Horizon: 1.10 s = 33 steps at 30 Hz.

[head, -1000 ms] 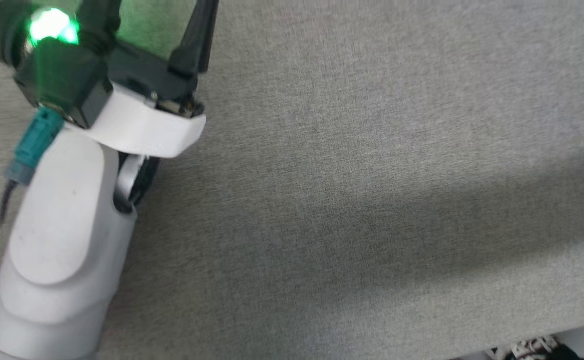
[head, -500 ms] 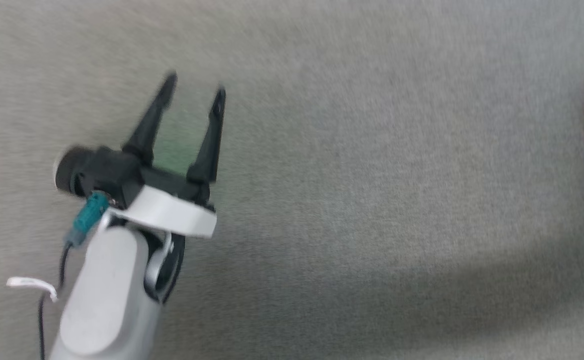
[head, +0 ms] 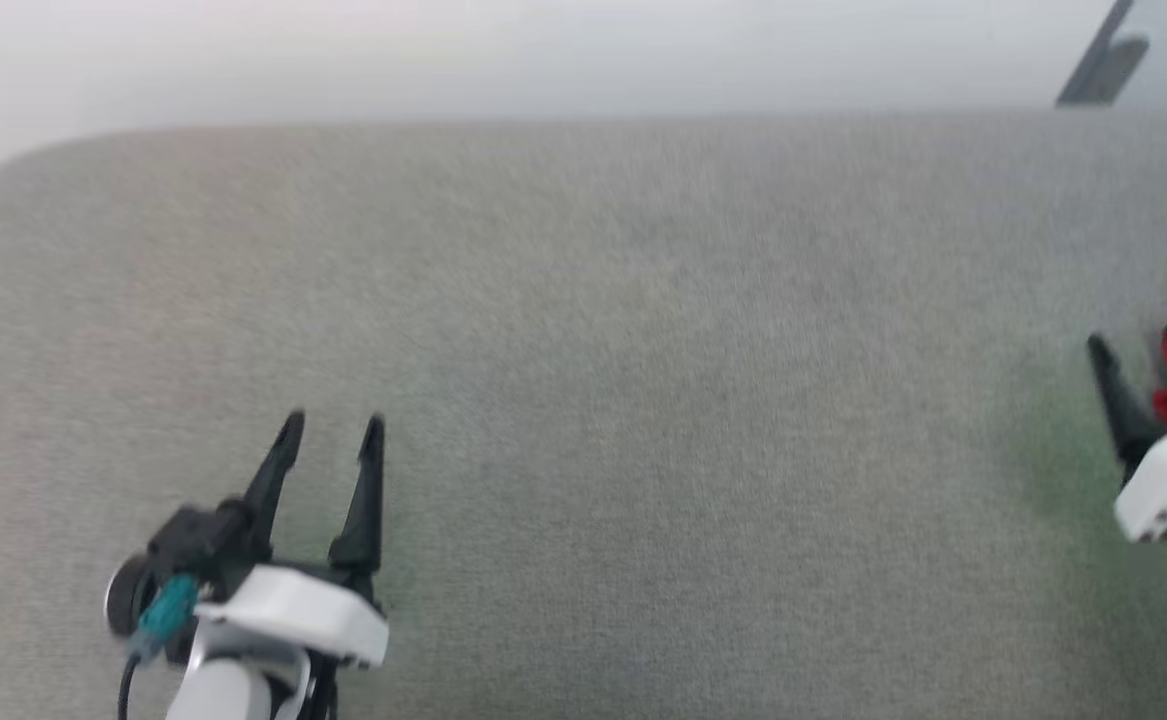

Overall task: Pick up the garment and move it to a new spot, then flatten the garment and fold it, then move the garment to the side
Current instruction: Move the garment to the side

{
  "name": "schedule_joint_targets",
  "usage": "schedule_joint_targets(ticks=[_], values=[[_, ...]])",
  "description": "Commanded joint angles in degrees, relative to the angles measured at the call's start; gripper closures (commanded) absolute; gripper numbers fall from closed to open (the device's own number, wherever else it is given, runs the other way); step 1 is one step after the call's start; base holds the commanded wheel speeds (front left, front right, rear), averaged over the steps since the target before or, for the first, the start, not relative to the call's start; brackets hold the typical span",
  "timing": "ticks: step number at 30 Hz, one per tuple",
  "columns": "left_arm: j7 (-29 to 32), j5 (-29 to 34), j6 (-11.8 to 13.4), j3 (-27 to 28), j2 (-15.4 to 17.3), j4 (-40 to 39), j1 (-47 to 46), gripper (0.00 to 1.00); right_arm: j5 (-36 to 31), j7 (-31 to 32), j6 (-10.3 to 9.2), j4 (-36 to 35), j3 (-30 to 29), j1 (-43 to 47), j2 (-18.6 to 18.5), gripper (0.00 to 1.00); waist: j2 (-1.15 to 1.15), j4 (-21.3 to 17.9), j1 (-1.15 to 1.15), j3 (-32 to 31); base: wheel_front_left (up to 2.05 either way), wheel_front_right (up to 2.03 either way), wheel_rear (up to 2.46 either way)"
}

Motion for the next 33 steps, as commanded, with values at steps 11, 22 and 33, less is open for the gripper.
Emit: schedule_joint_targets(ticks=[11,22,33], values=[[-0.1,-1.4,0.1,3.6,-0.2,-0.6,8.5,0.00,-0.2,-3.8,-0.03,-10.2,-3.5,13.5,4.7,0.00,0.00,2.3,0.00,-8.4,0.00,0.00,0.00],[-0.1,-1.6,0.1,4.9,0.4,-7.6,14.3,0.00,-4.7,-3.2,-0.03,-23.7,-14.5,25.5,8.0,0.00,0.00,3.5,0.00,-10.3,0.00,0.00,0.00],[-0.1,-1.3,0.1,6.1,-0.3,-12.7,18.6,0.00,-9.6,3.0,-0.02,-38.5,-24.4,35.6,13.8,0.00,0.00,4.6,0.00,-10.6,0.00,0.00,0.00]])
